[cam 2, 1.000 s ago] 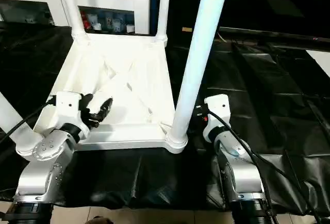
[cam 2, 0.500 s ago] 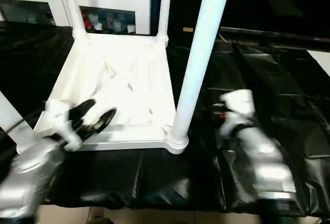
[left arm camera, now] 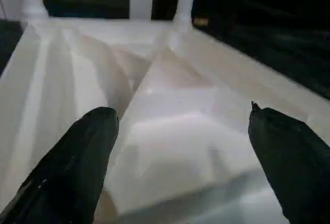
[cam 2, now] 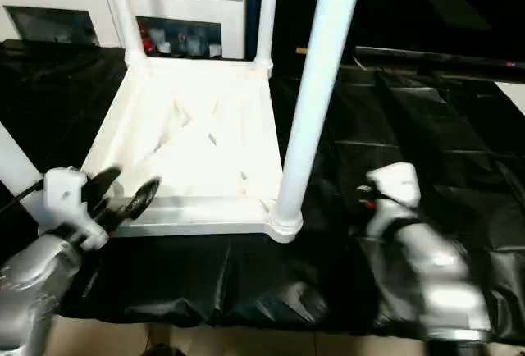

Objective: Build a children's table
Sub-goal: Rotate leg to tighten

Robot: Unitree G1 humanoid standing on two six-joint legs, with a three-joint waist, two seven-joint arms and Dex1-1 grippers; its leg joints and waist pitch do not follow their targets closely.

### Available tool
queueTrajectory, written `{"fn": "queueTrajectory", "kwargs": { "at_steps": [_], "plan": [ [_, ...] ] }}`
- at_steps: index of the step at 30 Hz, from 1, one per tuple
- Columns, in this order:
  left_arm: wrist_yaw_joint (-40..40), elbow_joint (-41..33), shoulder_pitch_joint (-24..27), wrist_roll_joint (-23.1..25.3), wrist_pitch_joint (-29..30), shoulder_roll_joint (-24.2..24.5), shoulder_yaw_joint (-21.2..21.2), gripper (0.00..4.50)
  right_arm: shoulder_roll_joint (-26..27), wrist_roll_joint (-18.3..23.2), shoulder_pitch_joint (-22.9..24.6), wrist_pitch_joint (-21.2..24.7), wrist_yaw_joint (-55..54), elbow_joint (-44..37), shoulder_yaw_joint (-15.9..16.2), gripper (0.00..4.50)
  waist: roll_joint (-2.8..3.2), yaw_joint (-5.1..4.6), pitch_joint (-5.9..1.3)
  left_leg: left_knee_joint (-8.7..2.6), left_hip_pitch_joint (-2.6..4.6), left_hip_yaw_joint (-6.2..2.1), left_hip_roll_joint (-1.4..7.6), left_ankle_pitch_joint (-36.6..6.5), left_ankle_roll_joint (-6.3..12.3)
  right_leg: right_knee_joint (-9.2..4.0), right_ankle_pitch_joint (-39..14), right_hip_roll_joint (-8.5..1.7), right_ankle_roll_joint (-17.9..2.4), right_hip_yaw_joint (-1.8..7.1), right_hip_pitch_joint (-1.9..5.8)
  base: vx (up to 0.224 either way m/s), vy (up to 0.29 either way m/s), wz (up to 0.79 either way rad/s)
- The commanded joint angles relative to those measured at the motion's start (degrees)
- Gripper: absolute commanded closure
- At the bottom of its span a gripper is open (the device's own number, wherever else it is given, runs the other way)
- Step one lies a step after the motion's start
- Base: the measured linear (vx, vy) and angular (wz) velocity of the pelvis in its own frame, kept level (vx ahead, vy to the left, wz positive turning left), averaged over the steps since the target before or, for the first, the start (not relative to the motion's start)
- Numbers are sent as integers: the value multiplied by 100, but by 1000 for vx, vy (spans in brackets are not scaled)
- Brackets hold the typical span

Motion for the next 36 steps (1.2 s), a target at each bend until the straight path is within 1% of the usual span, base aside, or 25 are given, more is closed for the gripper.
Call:
{"fn": "queueTrajectory", "kwargs": {
  "at_steps": [1, 2, 4, 5, 7, 9, 10, 11, 12, 13, 14, 16, 17, 19, 20, 21, 22, 23, 24, 25, 26, 28, 30, 33, 36],
  "plan": [
    [239, -38, 31, 165, -105, -67, -91, 2, 138, -117, 28, -48, -276, -154, 146, 0, 63, -58, -262, -471, 151, -78, 54, -2500, -376, -515, -2172, -10, -533, 29, 107, 0, 0, 0],
    [257, -75, 74, 167, -126, -100, -122, 2, 219, -146, 54, -66, -349, -160, 188, 0, 109, -132, -264, -537, 196, -189, 159, -2675, -454, -489, -1709, 121, -705, -66, 125, 0, 0, 0],
    [307, -150, 165, 222, -145, -152, -195, 2, 329, -184, 113, -70, -408, -178, 281, 0, 232, -262, -267, -824, 318, -494, 701, -2736, -164, -219, -797, 155, -1238, -228, 119, 3, -55, 5],
    [516, -200, 309, 513, -161, -190, -332, 2, 480, -202, 178, -83, -528, -197, 318, 0, 240, -309, -270, -1024, 317, -611, 1095, -2635, 192, 197, -303, 71, -1469, -327, 63, 6, -79, 11],
    [626, -208, 372, 708, -274, -193, -402, 2, 569, -190, 183, -82, -611, -211, 280, 0, 198, -340, -247, -1027, 278, -504, 1056, -2564, 534, 240, -254, -15, -1626, -323, 74, 16, -151, 6],
    [660, -289, 455, 532, -110, -300, -362, 2, 613, -134, 146, -80, -671, -213, 219, 0, 37, -316, -221, -835, 186, -177, 669, -2881, 723, 44, -708, -86, -1964, -215, 108, 1, -226, 2],
    [677, -393, 556, 594, -219, -307, -412, 2, 610, -75, 108, -75, -682, -197, 144, 0, -339, -121, -272, 962, 97, 257, -527, -1905, 863, -863, -3091, -351, -1705, -87, 107, -11, -235, 3],
    [687, -444, 618, 551, -230, -341, -398, 2, 602, -62, 93, -72, -681, -188, 121, 0, -292, -7, -270, 941, -111, 132, -442, -1499, 843, -817, -3564, -589, -1399, 167, 307, -14, -197, -1],
    [728, -479, 663, 524, -226, -371, -363, 2, 580, -61, 86, -64, -660, -183, 122, 0, -283, 83, -197, 591, -207, -87, -286, -1006, 533, -722, -4229, -769, -40, 358, 345, -18, -151, -3],
    [758, -503, 701, 475, -250, -399, -301, 2, 545, -73, 82, -67, -617, -176, 145, 0, -297, 104, -195, 458, -174, -139, -251, -1142, 521, -709, -4357, -773, 461, 402, 357, -18, -151, -3],
    [780, -512, 720, 442, -275, -406, -264, 2, 517, -74, 77, -71, -604, -169, 175, 0, -205, 202, -240, 323, -22, -281, -156, -1179, 782, -752, -4215, -1044, 469, 590, 416, -39, -119, 4],
    [907, -533, 782, 424, -556, -449, -78, 2, 439, -88, 102, -101, -518, -183, 216, 0, -185, 323, -197, 486, -116, -478, -182, -920, 929, -830, -4181, -1289, -85, 670, 478, -56, -95, -7],
    [971, -549, 843, 408, -646, -474, 17, 2, 407, -69, 129, -96, -470, -213, 202, 0, -203, 385, -119, 652, -33, -493, -271, -754, 762, -946, -4633, -1246, -222, 597, 337, -71, -64, -12],
    [1042, -553, 898, 376, -686, -500, 126, 2, 372, -54, 157, -76, -413, -248, 196, 0, -163, 428, -56, 427, 176, -409, -363, -564, 718, -1007, -4746, -817, -335, 241, 241, -66, -5, -5],
    [1065, -578, 1013, 408, -878, -496, 214, 2, 265, -56, 234, -95, -236, -329, 274, 0, -55, 420, -46, 91, 396, -348, -209, -939, 794, -1001, -4337, -464, -362, -61, 139, -66, 48, 6],
    [1070, -597, 1047, 432, -949, -484, 218, 2, 234, -65, 258, -115, -171, -352, 307, 0, 95, 227, -2, -152, 663, -450, 156, -2626, 689, -966, -3844, -108, -231, -450, -25, -85, 72, 21],
    [1047, -649, 1106, 381, -995, -499, 234, 2, 184, -44, 318, -127, -42, -412, 354, 0, 209, 184, -42, -392, 643, -561, 456, -3616, 519, -713, -3070, -30, -260, -495, 114, -85, 72, 21],
    [1089, -728, 1163, 327, -1030, -537, 277, 2, 143, 20, 379, -166, 105, -478, 370, 0, 274, 336, -39, -966, 189, -375, 759, -4794, 315, 420, -626, 58, -503, -366, 290, -104, 60, 24],
    [1114, -758, 1178, 298, -1026, -561, 305, 2, 132, 56, 397, -187, 156, -500, 368, 0, 162, 309, -68, -938, 301, -314, 668, -4910, 304, 460, -601, -2, -518, -267, 246, -15, -2, 25],
    [1114, -758, 1178, 298, -1026, -561, 305, 2, 132, 56, 397, -187, 156, -500, 368, 0, 79, 280, -115, -780, 455, -313, 540, -4734, 194, 270, -1010, -145, -486, -68, 217, -15, -2, 25],
    [1183, -787, 1220, 251, -1062, -616, 378, 2, 61, 146, 434, -248, 341, -529, 383, 0, -64, 228, -12, -370, 470, -178, 88, -4068, -129, -429, -3119, -476, -480, 144, 62, 0, 0, 0],
    [1283, -812, 1258, 281, -1104, -630, 427, 2, -24, 193, 459, -291, 522, -547, 412, 0, -150, 316, -36, -130, 389, -219, 3, -2544, 51, -749, -5007, -726, -119, 240, 128, 0, 0, 0],
    [1367, -842, 1305, 290, -1120, -651, 491, 2, -96, 272, 495, -312, 693, -575, 398, 0, -133, 265, -126, -376, 211, -264, 112, -2032, 26, -618, -3748, -520, -183, 84, 341, 0, 0, 0],
    [1514, -813, 1347, 321, -1256, -674, 627, 2, -234, 433, 574, -300, 998, -638, 399, 0, -105, 258, -173, -430, 187, -248, 193, -1686, 184, -485, -2046, -458, -574, 100, 356, 0, 0, 0],
    [1671, -852, 1334, 371, -1303, -689, 747, 2, -356, 609, 651, -201, 1362, -765, 456, 0, -90, 198, -160, -453, 194, -245, 179, -2289, 169, -527, -2277, -451, -640, 91, 338, 0, 0, 0]
  ]
}}
